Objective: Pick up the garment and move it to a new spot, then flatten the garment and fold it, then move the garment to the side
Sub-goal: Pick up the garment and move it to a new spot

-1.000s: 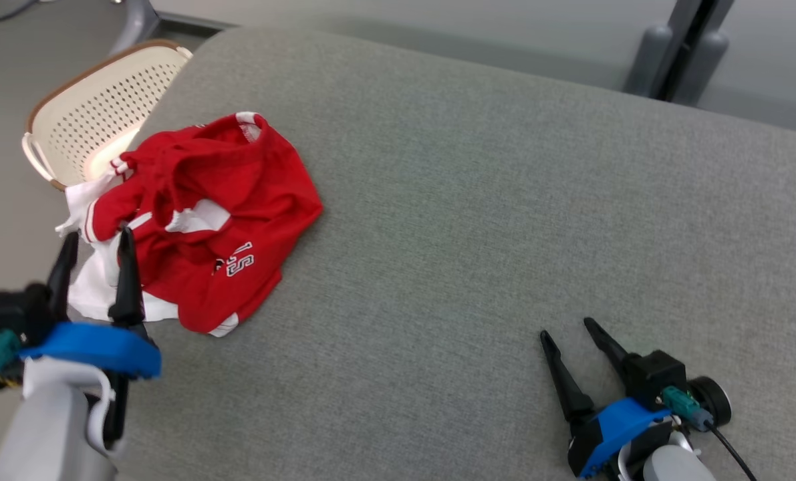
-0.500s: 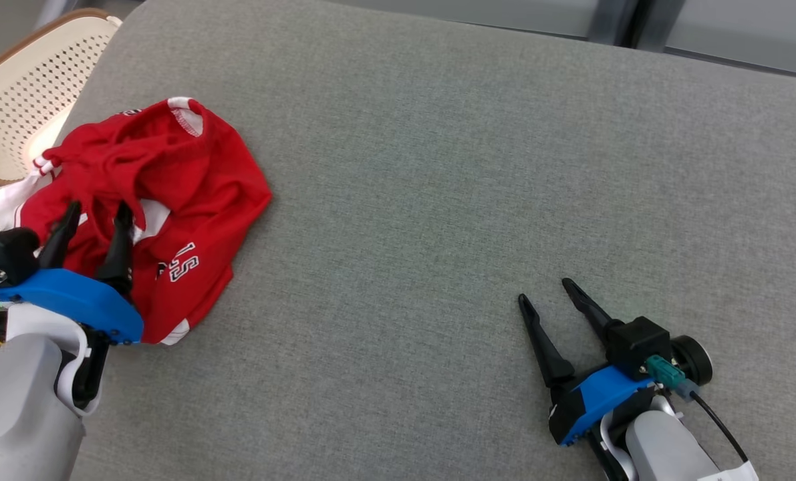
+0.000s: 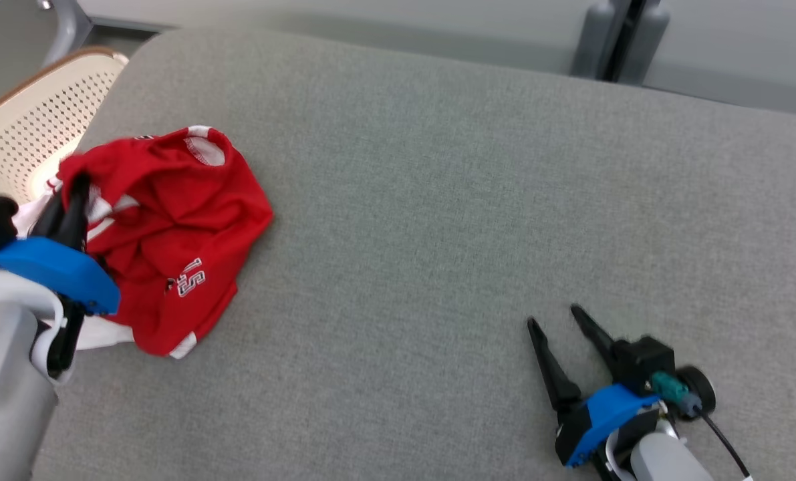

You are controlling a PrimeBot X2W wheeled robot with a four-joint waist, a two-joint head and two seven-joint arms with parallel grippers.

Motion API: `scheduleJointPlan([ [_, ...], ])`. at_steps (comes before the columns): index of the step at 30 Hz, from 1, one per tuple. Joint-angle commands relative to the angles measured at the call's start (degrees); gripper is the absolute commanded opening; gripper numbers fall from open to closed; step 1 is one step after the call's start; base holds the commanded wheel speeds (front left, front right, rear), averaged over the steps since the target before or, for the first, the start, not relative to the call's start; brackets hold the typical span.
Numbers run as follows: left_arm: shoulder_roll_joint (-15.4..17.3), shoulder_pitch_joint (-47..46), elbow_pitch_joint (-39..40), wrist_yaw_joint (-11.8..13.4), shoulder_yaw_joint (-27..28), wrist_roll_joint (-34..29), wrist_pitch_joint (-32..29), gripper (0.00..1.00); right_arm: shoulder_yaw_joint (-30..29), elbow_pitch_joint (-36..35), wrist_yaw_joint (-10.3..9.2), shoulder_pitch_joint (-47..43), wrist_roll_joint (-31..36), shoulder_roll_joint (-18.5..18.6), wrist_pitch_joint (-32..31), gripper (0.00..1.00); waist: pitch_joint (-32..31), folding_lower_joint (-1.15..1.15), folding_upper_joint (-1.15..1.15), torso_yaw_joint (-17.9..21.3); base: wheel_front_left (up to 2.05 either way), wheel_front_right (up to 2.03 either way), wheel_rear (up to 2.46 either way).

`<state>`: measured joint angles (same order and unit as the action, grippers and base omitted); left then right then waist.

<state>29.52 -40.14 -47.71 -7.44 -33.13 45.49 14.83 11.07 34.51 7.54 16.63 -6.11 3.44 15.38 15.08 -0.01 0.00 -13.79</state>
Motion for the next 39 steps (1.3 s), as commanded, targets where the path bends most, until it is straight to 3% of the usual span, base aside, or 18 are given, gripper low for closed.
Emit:
scheduleJointPlan([
  [1, 0.6, -1.6, 1.5, -0.1, 0.6, -1.2, 0.4, 0.0, -0.2, 1.0, -0.09, -2.0, -0.6, 0.3, -0.4, 1.0, -1.8, 0.01, 0.0, 1.0, 0.0, 0.0, 0.0],
  [8, 1.4, -3.7, 14.8, 0.1, 5.0, -10.4, 0.4, 0.0, 0.3, 0.4, -0.06, -4.9, -3.0, -0.4, -0.2, 1.0, -8.3, 0.01, 0.0, 4.9, 0.0, 0.0, 0.0],
  [17, -1.4, -1.5, 25.3, 0.2, 3.6, -13.3, 0.4, 0.0, 3.1, -0.7, -0.06, -7.7, -6.0, -0.5, -0.2, 1.0, -12.6, 0.01, 0.0, 18.0, 0.0, 0.0, 0.0],
  [27, -9.9, 1.9, 27.6, 0.3, -1.4, -11.6, 0.4, 0.0, 3.8, -1.6, -0.05, -8.7, -7.2, -0.5, -0.2, 1.0, -12.0, 0.01, 0.0, 32.8, 0.0, 0.0, 0.0],
  [33, -14.1, 5.5, 25.5, 0.1, -4.0, -11.8, 0.4, 0.03, 3.6, -2.1, -0.05, -9.2, -7.6, -0.5, -0.2, 1.0, -11.3, 0.01, 0.0, 35.2, 0.0, 0.0, 0.0],
  [35, -16.1, 8.3, 22.5, 0.0, -5.3, -12.0, 0.4, 1.0, 3.5, -2.3, -0.05, -9.1, -7.8, -0.5, -0.2, 1.0, -11.1, 0.01, 0.0, 35.1, 0.0, 0.0, 0.0],
  [39, -17.7, 11.3, 19.9, -0.1, -5.6, -12.3, 0.4, 1.0, 3.7, -2.3, -0.05, -9.0, -8.0, -0.5, -0.2, 1.0, -11.0, 0.01, 0.0, 33.7, 0.0, 0.0, 0.0],
])
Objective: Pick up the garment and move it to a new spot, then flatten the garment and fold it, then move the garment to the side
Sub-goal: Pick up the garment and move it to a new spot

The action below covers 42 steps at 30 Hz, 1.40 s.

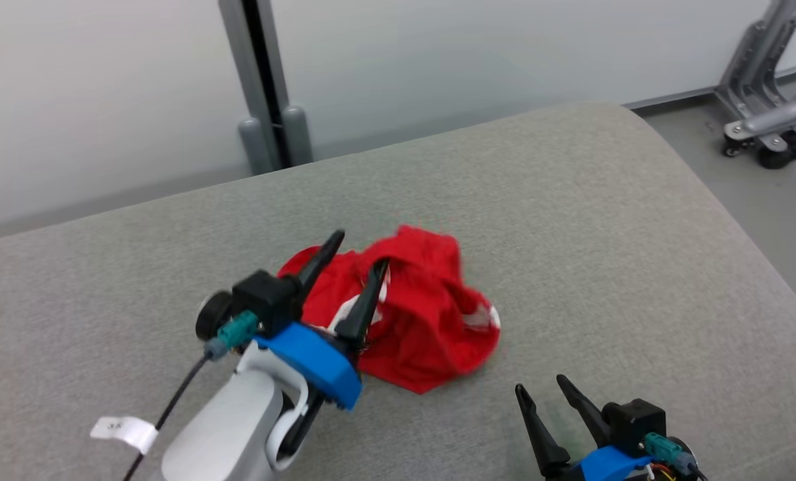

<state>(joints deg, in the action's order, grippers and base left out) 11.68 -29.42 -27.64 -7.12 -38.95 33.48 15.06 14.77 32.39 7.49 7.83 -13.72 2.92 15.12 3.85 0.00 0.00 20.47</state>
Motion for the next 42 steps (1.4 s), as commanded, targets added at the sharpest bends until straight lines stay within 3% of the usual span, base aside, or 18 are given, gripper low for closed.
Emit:
scheduleJointPlan([
  [1, -0.3, 1.6, -1.0, -0.4, 0.4, -0.4, 0.2, 1.0, 0.0, -0.2, 0.0, -0.1, -0.3, 0.0, 0.0, 1.0, 0.1, 0.0, 0.0, -1.2, 0.0, 0.0, 0.0],
  [16, -0.5, 18.5, -2.9, -0.4, 7.6, -3.2, 0.2, 1.0, -0.3, 0.6, 0.0, -1.3, 0.0, 0.1, 0.0, 1.0, -2.9, 0.0, 0.0, -13.1, 0.0, 0.0, 0.0],
  [21, -1.1, 22.2, -1.7, -0.4, 12.8, -4.1, 0.2, 1.0, -0.8, 0.4, 0.0, -1.3, 0.3, 0.1, 0.0, 1.0, -3.5, 0.0, 0.0, -15.9, 0.0, 0.0, 0.0],
  [29, -4.6, 28.9, 1.6, -0.4, 23.1, -9.2, 0.2, 1.0, -1.5, 0.0, 0.0, -2.3, 0.3, 0.1, 0.0, 1.0, -4.5, 0.0, 0.0, -18.1, 0.0, 0.0, 0.0],
  [36, -5.9, 31.1, 2.5, -0.4, 24.7, -11.8, 0.2, 1.0, -2.8, -0.2, 0.0, -2.4, 1.3, 0.1, 0.0, 1.0, -4.6, 0.0, 0.0, -18.8, 0.0, 0.0, 0.0],
  [42, -6.4, 30.2, 2.4, -0.4, 24.0, -12.3, 0.2, 1.0, -7.6, 1.1, 0.0, -1.8, 5.6, 0.0, 0.0, 1.0, -3.9, 0.0, 0.0, -19.7, 0.0, 0.0, 0.0],
])
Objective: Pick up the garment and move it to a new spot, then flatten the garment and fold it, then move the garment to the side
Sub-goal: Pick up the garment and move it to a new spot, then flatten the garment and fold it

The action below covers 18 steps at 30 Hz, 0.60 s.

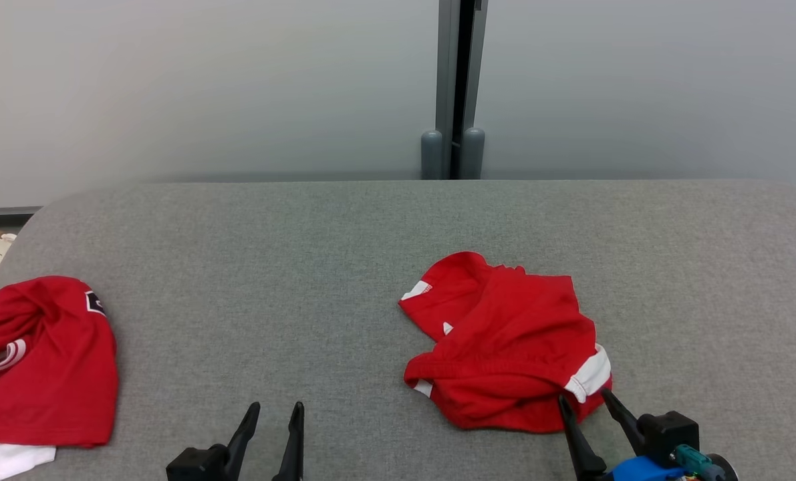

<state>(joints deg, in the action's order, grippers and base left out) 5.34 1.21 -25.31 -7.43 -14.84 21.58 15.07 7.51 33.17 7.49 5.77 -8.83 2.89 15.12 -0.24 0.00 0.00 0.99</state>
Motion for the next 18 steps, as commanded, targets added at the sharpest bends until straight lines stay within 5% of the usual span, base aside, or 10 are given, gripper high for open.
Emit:
scheduleJointPlan([
  [1, -0.1, -0.5, 0.1, -0.1, -0.3, -0.4, 0.2, 1.0, -0.9, 0.7, 0.0, 0.4, 1.4, 0.1, 0.0, 1.0, 0.3, 0.0, 0.0, -0.4, 0.0, 0.0, 0.0],
  [9, -0.1, -0.6, -0.5, -0.1, -1.6, 0.3, 0.2, 1.0, -3.6, 1.9, 0.0, 1.5, 3.7, 0.1, 0.0, 0.97, 1.1, 0.0, 0.0, -1.6, 0.0, 0.0, 0.0],
  [11, 0.1, -0.6, -0.6, -0.1, -1.7, 0.4, 0.2, 1.0, -4.2, 2.0, 0.0, 1.8, 3.6, 0.1, 0.0, 0.2, 1.2, 0.0, 0.0, -1.7, 0.0, 0.0, 0.0],
  [12, 0.1, -0.7, -0.7, -0.1, -1.7, 0.4, 0.2, 1.0, -4.6, 1.8, 0.0, 2.0, 3.3, 0.1, 0.0, 0.0, 1.2, 0.0, 0.0, -1.8, 0.0, 0.0, 0.0],
  [18, 0.0, -1.2, -0.8, -0.1, -1.7, 0.9, 0.2, 1.0, -8.0, -2.3, 0.0, 3.8, 2.0, 0.1, 0.0, 0.0, 1.3, 0.0, 0.0, -2.2, 0.0, 0.0, 0.0],
])
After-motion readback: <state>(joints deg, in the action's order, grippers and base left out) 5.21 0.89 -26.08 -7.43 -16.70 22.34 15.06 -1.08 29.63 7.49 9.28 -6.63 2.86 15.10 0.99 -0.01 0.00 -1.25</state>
